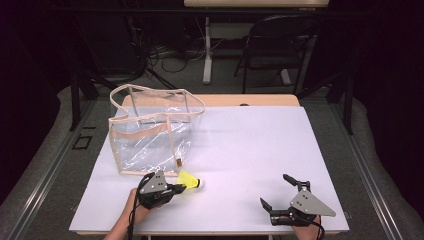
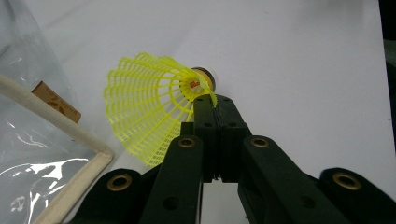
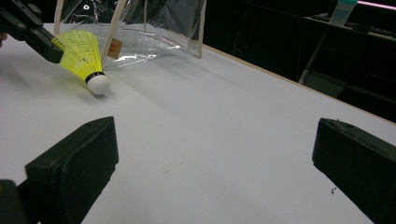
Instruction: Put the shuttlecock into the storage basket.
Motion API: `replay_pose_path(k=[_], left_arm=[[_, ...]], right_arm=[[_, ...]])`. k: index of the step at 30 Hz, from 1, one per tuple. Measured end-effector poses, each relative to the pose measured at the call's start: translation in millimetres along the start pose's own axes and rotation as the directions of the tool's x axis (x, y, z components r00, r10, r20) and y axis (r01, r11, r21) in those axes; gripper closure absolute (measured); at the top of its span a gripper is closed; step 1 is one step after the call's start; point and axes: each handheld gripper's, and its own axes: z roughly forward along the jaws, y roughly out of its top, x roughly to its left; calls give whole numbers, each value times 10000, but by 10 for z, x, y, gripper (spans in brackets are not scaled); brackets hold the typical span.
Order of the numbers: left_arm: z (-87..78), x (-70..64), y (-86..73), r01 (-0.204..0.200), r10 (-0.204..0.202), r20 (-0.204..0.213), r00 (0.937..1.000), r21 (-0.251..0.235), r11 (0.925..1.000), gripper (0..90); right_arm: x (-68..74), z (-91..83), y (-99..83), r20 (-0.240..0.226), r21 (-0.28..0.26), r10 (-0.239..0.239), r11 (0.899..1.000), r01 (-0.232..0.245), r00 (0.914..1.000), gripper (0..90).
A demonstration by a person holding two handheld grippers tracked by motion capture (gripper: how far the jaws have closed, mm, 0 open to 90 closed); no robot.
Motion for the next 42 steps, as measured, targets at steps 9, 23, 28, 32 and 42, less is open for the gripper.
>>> replay_pose_path(k=[9, 23, 28, 32, 42], left_arm=[[-21, 10, 57, -175, 174, -54, 9998, -203, 9996, 891], [-41, 10, 112, -273, 268, -148, 9995, -315, 9991, 892], [-76, 5, 147, -325, 318, -229, 9992, -335, 9989, 892], [-89, 22, 158, -286, 277, -270, 9993, -339, 9990, 892], [-148, 19, 193, -183, 168, -316, 9994, -475, 9987, 892]], right_arm=[[3, 2, 2, 20, 3, -18, 10000, 18, 10000, 0], [5, 8, -5, -22, 56, 38, 10000, -38, 10000, 0], [9, 11, -4, -51, 65, 22, 10000, -21, 10000, 0], [7, 9, -3, -53, 84, 3, 10000, -2, 10000, 0], [8, 8, -2, -72, 74, 3, 10000, -3, 10000, 0]])
